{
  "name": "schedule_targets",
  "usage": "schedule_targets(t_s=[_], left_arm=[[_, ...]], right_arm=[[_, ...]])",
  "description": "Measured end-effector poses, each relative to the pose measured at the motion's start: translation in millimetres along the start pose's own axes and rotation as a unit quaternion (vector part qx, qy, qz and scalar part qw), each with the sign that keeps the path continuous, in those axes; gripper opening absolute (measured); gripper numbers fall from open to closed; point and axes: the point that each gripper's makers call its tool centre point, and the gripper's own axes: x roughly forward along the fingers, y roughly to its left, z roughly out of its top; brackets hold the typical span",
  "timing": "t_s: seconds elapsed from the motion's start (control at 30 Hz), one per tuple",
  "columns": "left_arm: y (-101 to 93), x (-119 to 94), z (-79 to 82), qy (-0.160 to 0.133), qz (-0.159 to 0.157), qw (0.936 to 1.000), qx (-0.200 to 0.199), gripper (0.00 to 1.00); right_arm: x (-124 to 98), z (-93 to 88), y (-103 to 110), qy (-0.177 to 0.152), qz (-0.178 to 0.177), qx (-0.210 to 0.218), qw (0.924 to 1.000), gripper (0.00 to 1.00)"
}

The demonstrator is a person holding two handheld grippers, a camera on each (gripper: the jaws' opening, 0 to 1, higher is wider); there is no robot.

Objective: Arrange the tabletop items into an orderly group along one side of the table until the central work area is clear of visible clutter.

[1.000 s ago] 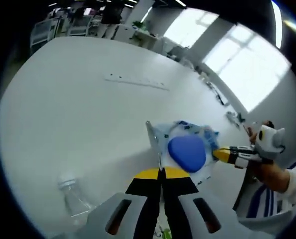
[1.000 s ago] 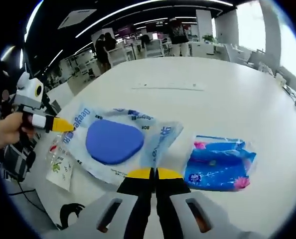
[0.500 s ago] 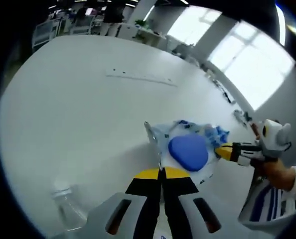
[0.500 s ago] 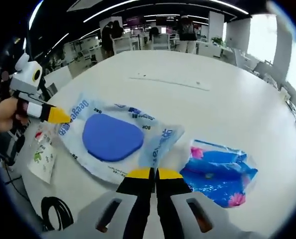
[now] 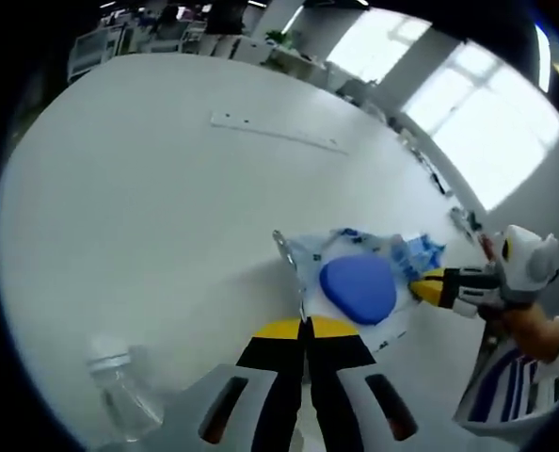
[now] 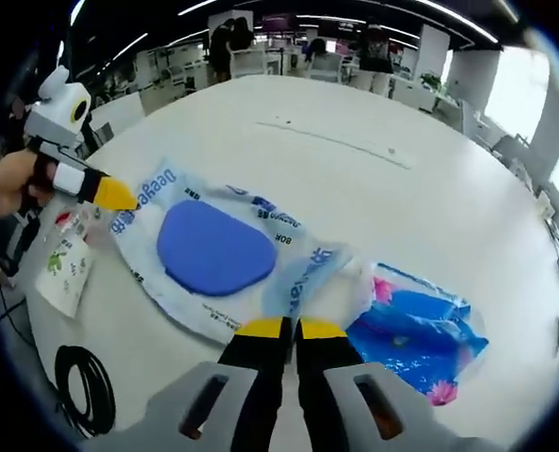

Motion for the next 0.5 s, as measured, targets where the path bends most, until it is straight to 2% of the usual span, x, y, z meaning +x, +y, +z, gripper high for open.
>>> schedule_targets(t_s=[0.27,0.33,0.43,0.5], left_arm=[[4.6,2,-3.8,0.008,0.012,0.9999,0.004,0.0],[4.9,3,-3.7,0.009,0.015,0.9998,0.006,0.0],[4.6,4,-4.1,0.011,0.018,0.9998,0.005,0.0],[4.7,5,-5.0,0.013,0.019,0.9997,0.007,0.0]], right_arm=[[10,2.8,-3,0.001,-0.002,-0.008,1.0,0.02],[10,3.7,-3,0.001,0.0,-0.028,0.9996,0.02],[11,5.6,-3,0.005,-0.007,-0.089,0.996,0.02],[12,6.3,-3,0.007,-0.012,-0.094,0.9954,0.03]])
